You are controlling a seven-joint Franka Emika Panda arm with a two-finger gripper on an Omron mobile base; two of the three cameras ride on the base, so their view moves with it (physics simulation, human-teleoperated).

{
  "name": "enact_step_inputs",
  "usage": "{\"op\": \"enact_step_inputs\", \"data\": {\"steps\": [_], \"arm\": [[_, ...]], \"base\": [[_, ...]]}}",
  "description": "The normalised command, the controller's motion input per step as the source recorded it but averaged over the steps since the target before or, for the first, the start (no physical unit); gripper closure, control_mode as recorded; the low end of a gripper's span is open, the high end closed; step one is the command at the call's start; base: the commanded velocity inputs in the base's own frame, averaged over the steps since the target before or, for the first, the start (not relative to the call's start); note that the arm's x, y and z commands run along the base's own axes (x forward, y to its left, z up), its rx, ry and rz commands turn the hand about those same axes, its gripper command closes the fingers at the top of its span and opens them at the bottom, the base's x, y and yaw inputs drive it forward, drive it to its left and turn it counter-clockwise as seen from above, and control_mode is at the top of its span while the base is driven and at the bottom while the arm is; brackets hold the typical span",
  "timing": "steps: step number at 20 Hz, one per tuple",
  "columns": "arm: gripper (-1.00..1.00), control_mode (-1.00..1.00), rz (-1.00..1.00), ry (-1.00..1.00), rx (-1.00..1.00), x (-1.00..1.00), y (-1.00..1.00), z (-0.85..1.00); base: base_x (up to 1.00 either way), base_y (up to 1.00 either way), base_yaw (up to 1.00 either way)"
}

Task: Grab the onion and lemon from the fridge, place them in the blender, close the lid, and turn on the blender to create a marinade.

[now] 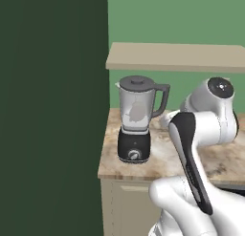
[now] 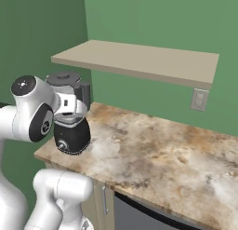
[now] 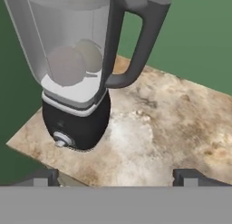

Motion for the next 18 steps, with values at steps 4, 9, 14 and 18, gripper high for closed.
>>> {"op": "enact_step_inputs", "data": {"steps": [4,9,14,18], "arm": [[-1.00,-1.00,-0.04,0.06,0.04,-0.09,0.18,-0.36],[-1.00,-1.00,-0.04,0.08,0.06,-0.01,0.26,-0.25],[-1.00,-1.00,-0.01,0.10,0.03,0.00,0.31,-0.24],[-1.00,-1.00,0.00,0.08,0.00,0.00,0.34,-0.25]], "base": [[0.00,0.00,0.00],[0.00,0.00,0.00],[0.00,0.00,0.00],[0.00,0.00,0.00]]}}
